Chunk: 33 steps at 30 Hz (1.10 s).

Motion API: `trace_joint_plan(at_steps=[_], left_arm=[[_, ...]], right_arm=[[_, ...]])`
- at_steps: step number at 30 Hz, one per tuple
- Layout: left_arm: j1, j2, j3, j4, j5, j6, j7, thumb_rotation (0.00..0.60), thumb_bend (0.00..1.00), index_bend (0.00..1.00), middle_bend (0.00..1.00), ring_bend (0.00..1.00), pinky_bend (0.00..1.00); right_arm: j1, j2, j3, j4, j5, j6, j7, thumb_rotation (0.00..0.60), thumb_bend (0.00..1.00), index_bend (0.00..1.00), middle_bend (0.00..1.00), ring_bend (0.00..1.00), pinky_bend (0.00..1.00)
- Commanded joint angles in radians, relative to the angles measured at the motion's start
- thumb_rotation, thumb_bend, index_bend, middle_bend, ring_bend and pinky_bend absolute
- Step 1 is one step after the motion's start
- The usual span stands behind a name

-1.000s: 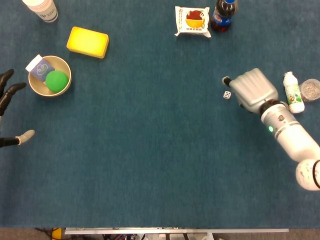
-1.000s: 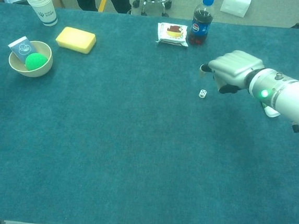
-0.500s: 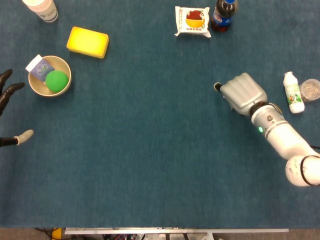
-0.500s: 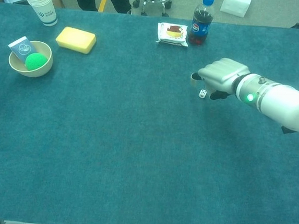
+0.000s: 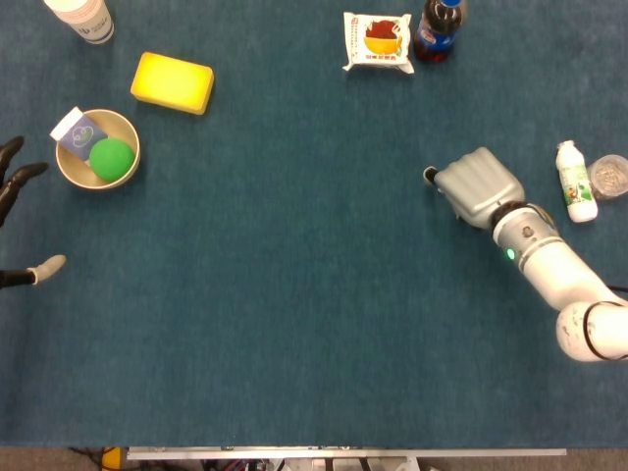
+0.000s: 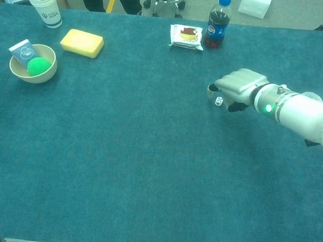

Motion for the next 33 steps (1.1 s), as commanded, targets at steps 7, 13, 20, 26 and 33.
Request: trace_joint_plan(at_steps=[7,13,20,26,33], left_arm=[[0.001,-0.005,0.001,0.011,-0.004,-0.003,-0.008,0.600,0.00,0.15,0.00,0.00,0.04],[0.002,-0.007,0.000,0.012,-0.004,-0.002,-0.009,0.600,0.00,0.15,0.00,0.00,0.04],[0.001,-0.008,0.000,0.012,-0.004,-0.004,-0.006,0.600,0.00,0.15,0.00,0.00,0.04],[0.001,-0.008,-0.001,0.012,-0.005,-0.004,-0.005,0.600,0.00,0.15,0.00,0.00,0.04],[0.000,-0.010,-0.001,0.012,-0.006,-0.006,-0.003,0.600,0.00,0.15,0.00,0.00,0.04]], right_arm=[[0.012,-0.002,-0.019,0.008,0.012,0.002,0.012,0.600,1.00,0.24,1.00,1.00,1.00],[0.017,0.001,-0.029,0.002,0.015,0.009,0.018,0.600,1.00,0.24,1.00,1.00,1.00],[0.018,0.014,-0.041,-0.017,0.016,0.027,0.021,0.600,1.00,0.24,1.00,1.00,1.00],[0.015,0.022,-0.046,-0.027,0.013,0.033,0.033,0.600,1.00,0.24,1.00,1.00,1.00],[0.012,0.032,-0.058,-0.040,0.010,0.042,0.036,0.600,1.00,0.26,1.00,1.00,1.00]])
